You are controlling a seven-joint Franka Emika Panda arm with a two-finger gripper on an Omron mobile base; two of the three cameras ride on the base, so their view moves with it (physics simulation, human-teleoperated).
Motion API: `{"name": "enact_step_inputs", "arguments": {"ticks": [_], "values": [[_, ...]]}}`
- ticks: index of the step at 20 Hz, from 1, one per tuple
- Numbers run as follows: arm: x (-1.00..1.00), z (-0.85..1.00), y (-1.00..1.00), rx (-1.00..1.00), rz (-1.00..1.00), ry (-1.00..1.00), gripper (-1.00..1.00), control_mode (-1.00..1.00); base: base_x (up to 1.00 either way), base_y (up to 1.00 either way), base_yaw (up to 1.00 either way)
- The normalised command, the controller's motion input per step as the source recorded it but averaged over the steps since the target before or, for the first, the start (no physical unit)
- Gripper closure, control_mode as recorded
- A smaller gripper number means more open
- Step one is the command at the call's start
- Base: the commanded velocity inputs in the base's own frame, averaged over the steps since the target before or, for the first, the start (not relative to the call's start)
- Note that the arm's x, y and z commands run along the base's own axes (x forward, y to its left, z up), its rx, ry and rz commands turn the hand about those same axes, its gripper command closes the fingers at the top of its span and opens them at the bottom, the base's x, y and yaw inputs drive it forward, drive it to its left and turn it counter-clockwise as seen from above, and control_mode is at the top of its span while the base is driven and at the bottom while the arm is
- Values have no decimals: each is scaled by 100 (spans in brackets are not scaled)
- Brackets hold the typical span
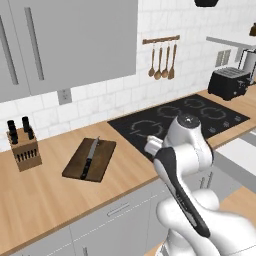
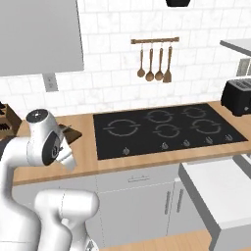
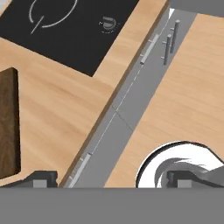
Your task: Pick up the knife from the drawer and place it on the cutting board. Then place the meat from the plate to the cutting board.
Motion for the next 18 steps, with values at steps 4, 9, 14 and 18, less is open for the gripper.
{"name": "enact_step_inputs", "arguments": {"ticks": [4, 9, 14, 18], "values": [[3, 28, 0, -12, 8, -4, -100, -100, 0, 0, 0], [5, 0, 8, -3, 3, 0, -100, -100, 0, 0, 0], [-19, -30, -4, 0, -7, 0, -100, 100, -20, -8, -7], [0, 0, 0, 0, 0, 0, -100, 100, -79, -52, -52]]}}
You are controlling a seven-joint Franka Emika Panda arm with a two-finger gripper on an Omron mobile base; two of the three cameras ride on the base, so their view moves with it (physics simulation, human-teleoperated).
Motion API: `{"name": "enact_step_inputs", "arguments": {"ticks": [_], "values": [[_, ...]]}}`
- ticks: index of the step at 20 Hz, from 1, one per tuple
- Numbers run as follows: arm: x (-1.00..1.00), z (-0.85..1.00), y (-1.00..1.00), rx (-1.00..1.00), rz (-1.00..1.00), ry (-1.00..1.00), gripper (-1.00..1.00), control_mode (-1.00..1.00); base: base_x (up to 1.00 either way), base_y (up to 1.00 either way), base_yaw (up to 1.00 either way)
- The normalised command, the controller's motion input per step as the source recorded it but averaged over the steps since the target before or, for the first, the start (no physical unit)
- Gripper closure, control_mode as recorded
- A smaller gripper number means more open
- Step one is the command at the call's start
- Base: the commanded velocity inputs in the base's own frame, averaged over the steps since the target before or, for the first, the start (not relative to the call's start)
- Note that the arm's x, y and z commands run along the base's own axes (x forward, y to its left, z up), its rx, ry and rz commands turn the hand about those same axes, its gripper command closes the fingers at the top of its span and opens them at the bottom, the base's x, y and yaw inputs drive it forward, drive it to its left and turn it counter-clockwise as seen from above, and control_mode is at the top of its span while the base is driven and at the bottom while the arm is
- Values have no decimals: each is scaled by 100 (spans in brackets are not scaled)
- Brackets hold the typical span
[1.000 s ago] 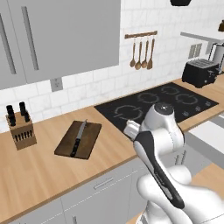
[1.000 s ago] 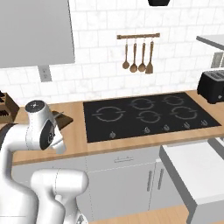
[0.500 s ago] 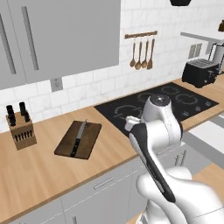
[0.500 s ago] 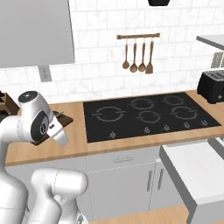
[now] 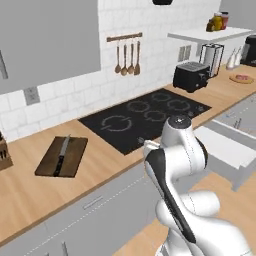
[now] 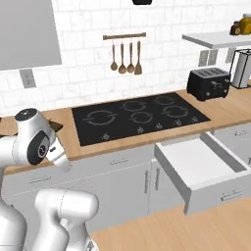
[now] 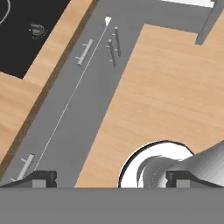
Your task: Pick up the knife from the drawer and place it on the cutting board. Then place the meat from the plate to the cutting board.
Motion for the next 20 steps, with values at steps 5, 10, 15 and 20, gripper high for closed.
{"name": "enact_step_inputs", "arguments": {"ticks": [5, 10, 15, 20], "values": [[0, 0, 0, 0, 0, 0, -100, 100, -19, -65, -70], [0, 0, 0, 0, 0, 0, -100, 100, 5, -81, -80], [0, 0, 0, 0, 0, 0, -100, 100, 39, -84, -75], [0, 0, 0, 0, 0, 0, -100, 100, 97, -72, -46]]}}
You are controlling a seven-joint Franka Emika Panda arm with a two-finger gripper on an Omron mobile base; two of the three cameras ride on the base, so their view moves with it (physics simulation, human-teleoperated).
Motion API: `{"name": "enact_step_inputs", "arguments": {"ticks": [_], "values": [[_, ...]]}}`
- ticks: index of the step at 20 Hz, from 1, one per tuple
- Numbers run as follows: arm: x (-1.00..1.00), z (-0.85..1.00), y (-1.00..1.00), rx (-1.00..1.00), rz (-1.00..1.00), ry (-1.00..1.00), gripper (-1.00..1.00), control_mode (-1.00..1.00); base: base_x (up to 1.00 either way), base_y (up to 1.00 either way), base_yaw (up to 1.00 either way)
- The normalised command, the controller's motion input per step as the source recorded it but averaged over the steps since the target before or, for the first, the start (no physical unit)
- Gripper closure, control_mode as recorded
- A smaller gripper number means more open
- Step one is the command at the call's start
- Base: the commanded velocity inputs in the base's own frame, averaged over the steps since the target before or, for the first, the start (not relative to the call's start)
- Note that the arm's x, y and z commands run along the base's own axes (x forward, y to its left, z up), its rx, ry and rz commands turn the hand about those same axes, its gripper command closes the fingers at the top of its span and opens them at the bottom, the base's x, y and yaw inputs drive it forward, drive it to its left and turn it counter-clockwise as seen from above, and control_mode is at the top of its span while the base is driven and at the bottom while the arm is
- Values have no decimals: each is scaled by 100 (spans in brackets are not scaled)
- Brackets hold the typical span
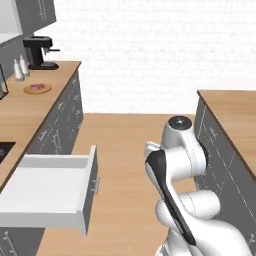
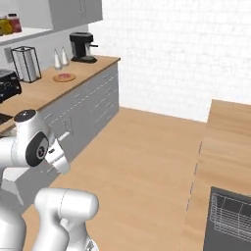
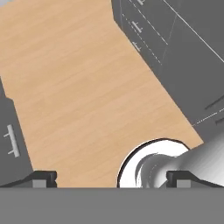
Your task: Pick up the knife from the drawer and place it on the cutting board. Then place the meat from the plate to the cutting board.
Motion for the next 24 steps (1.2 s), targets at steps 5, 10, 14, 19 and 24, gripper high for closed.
{"name": "enact_step_inputs", "arguments": {"ticks": [5, 10, 14, 19, 24], "values": [[0, 0, 0, 0, 0, 0, -100, 100, 100, -29, -7], [0, 0, 0, 0, 0, 0, -100, 100, 100, 0, 3], [0, 0, 0, 0, 0, 0, -100, 100, 100, 0, 13], [0, 0, 0, 0, 0, 0, -100, 100, 100, 0, 22], [0, 0, 0, 0, 0, 0, -100, 100, 100, 0, 37]]}}
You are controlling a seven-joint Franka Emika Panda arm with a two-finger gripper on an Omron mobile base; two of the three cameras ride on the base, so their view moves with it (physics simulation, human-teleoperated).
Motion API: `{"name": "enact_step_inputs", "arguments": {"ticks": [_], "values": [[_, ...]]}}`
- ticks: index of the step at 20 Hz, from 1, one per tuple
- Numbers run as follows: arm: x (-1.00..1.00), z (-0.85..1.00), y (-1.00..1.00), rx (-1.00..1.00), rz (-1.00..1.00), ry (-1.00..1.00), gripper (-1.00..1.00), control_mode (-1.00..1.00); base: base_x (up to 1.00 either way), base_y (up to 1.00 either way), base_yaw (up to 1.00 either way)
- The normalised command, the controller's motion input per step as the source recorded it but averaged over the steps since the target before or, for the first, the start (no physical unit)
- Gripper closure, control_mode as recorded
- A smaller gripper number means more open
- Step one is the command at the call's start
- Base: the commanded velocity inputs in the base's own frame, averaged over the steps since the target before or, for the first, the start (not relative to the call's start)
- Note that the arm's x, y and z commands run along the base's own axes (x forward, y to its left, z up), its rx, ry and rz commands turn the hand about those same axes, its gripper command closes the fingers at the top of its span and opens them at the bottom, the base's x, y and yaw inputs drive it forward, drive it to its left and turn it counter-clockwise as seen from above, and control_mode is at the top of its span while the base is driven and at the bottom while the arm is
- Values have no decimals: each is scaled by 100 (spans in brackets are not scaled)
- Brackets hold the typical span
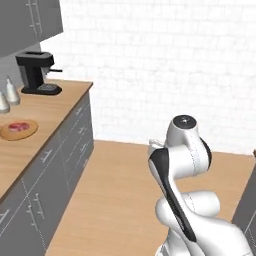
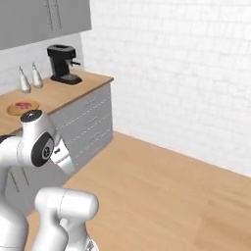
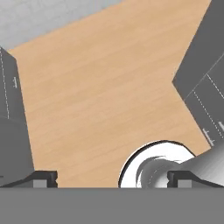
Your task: Pick up the knife from the drawer and place it on the cutting board. Then place the meat from the plate to the cutting board.
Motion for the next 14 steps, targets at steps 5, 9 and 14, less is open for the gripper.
{"name": "enact_step_inputs", "arguments": {"ticks": [5, 9, 14], "values": [[0, 0, 0, 0, 0, 0, -100, 100, 100, 0, 54], [0, 0, 0, 0, 0, 0, -100, 100, 100, -1, 58], [0, 0, 0, 0, 0, 0, -100, 100, 100, -4, 59]]}}
